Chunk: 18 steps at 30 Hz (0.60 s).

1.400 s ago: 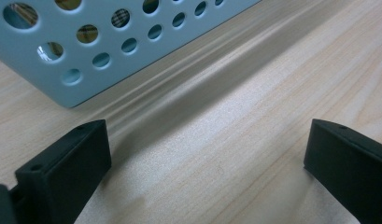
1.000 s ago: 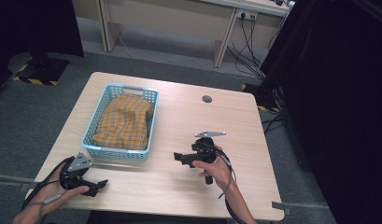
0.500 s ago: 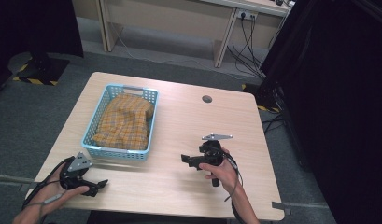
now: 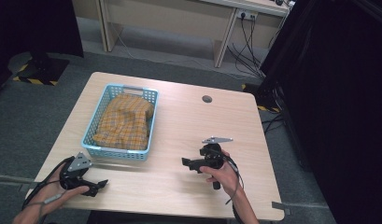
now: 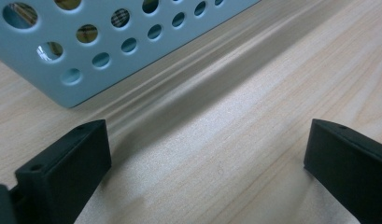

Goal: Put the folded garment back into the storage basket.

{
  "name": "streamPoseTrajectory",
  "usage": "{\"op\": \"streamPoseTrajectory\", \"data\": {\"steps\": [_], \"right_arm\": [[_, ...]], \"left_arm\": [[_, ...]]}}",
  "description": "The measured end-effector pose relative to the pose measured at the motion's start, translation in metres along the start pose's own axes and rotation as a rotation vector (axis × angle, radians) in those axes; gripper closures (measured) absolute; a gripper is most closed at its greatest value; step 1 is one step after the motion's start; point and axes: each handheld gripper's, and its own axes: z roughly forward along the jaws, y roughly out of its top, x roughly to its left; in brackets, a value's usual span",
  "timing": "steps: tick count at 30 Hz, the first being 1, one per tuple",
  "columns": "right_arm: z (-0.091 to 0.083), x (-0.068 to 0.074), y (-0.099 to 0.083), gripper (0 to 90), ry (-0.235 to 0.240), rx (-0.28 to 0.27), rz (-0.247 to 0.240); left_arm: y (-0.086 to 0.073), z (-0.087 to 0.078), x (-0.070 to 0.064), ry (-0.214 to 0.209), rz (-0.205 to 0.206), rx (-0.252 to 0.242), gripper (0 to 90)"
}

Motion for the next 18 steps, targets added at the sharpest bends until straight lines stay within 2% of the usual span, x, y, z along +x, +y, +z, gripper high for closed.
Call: {"op": "streamPoseTrajectory", "data": {"steps": [11, 18], "right_arm": [[-0.0036, -0.001, -0.0044, 5.4, -0.004, 0.0, 0.001], [-0.0048, -0.0011, -0.0083, 5.5, -0.022, 0.008, -0.014]], "left_arm": [[0.0, 0.0002, 0.0, 0.0, 0.0, -0.002, 0.0], [0.0001, 0.0001, 0.0, 0.0, 0.001, 0.0, 0.0]]}}
